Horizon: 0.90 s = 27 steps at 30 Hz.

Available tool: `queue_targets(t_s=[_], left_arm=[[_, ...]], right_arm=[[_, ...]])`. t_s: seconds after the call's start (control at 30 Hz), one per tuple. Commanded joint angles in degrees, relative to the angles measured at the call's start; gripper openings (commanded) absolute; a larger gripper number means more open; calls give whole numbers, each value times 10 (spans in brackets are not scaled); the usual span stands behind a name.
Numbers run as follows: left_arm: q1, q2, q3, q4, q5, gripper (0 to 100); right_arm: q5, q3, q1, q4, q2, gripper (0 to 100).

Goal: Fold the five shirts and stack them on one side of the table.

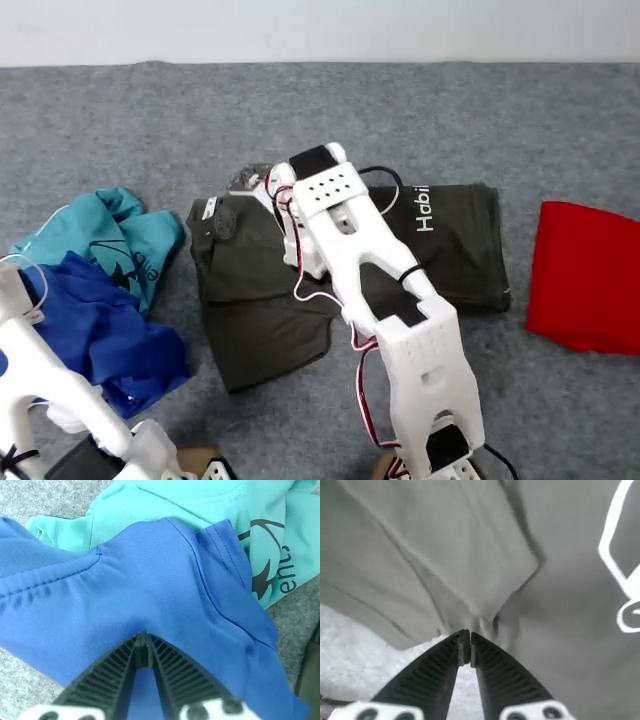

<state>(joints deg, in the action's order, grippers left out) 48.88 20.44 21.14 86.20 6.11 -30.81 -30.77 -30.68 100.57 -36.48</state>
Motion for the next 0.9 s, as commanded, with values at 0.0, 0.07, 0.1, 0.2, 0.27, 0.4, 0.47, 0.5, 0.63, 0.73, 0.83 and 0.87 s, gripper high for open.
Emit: queue_targets(t_s=[0.0,0.07,0.1,0.2,0.27,0.4,0.47,0.5,0.63,0.73,0.83,0.87], left_arm=[[11,22,-7,-12,2,6],[27,18,-7,-20,2,6],[38,18,-6,-26,3,6],[63,17,-4,-45,4,7],[68,17,-4,-54,4,7],[65,16,-4,-54,5,7],[65,16,-4,-54,5,8],[65,16,-4,-54,5,8],[65,16,-3,-51,4,8],[65,16,-3,-50,4,8],[66,16,-3,-49,4,8],[66,16,-3,-49,4,8]], right_arm=[[3,39,-12,24,83,9],[-1,78,-29,24,118,13],[-10,101,-40,24,136,16],[-28,168,-87,23,187,58],[-27,203,-126,22,211,139],[-25,230,-208,22,219,280],[-25,230,-245,7,210,281],[-24,230,-261,-3,204,281],[-24,230,-315,-46,164,281],[-24,229,-335,-63,126,281],[-24,227,-342,-78,91,276],[-24,227,-342,-86,80,263]])
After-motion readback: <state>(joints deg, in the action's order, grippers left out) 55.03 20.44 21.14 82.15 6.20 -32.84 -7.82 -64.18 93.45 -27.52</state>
